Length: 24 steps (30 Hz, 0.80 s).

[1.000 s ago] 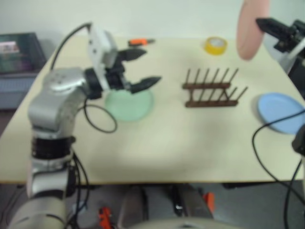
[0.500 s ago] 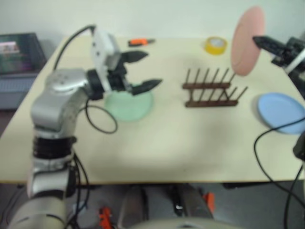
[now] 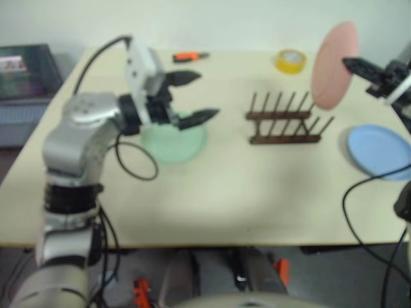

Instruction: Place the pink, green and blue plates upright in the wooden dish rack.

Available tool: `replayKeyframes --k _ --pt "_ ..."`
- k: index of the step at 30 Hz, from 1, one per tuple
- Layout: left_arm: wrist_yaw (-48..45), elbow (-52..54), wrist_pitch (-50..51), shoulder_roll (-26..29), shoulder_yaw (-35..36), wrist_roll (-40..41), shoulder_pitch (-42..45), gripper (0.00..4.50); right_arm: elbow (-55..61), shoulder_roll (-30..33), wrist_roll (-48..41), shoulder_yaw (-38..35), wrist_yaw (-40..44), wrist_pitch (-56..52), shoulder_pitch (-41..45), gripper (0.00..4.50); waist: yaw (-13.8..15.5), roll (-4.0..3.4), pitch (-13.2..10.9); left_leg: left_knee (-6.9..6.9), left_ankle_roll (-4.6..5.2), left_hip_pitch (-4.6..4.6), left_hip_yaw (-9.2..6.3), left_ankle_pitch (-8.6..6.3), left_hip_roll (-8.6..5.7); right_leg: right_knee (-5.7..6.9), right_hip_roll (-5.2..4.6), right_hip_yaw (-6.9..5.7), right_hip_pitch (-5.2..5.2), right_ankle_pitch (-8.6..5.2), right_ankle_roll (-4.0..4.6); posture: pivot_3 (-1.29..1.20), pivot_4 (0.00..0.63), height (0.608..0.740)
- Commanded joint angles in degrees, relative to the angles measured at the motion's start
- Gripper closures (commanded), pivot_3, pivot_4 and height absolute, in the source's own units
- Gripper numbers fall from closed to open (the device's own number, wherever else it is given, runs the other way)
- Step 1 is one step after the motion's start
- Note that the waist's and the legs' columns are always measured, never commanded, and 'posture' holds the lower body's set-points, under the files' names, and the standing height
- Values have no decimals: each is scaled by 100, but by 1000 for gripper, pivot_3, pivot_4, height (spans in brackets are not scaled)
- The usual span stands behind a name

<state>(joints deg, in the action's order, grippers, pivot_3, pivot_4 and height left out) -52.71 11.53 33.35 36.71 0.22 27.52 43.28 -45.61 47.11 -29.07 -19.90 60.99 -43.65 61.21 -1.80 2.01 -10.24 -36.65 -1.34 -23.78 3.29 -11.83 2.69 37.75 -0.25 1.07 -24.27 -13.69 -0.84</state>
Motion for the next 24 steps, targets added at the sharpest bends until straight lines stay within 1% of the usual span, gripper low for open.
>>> replayKeyframes --k 1,17,24 --pt "-23 160 -22 83 42 15 96 30 297 161 -227 -246 58 -72 -61 4500 0 0 0 0 0 0 0 0 0 0 0 0 0 0 0 0 150 740" --pt "-199 91 25 251 -3 -10 240 30 423 171 -553 -495 195 -201 -697 4500 0 0 0 -1 0 1 0 0 0 1 2 1 1 0 -1 0 150 740" --pt "-224 90 41 275 -37 -19 254 30 383 149 -576 -549 240 -202 -774 4500 -4 -1 0 -2 0 2 0 0 0 3 3 1 2 0 -1 0 150 740"
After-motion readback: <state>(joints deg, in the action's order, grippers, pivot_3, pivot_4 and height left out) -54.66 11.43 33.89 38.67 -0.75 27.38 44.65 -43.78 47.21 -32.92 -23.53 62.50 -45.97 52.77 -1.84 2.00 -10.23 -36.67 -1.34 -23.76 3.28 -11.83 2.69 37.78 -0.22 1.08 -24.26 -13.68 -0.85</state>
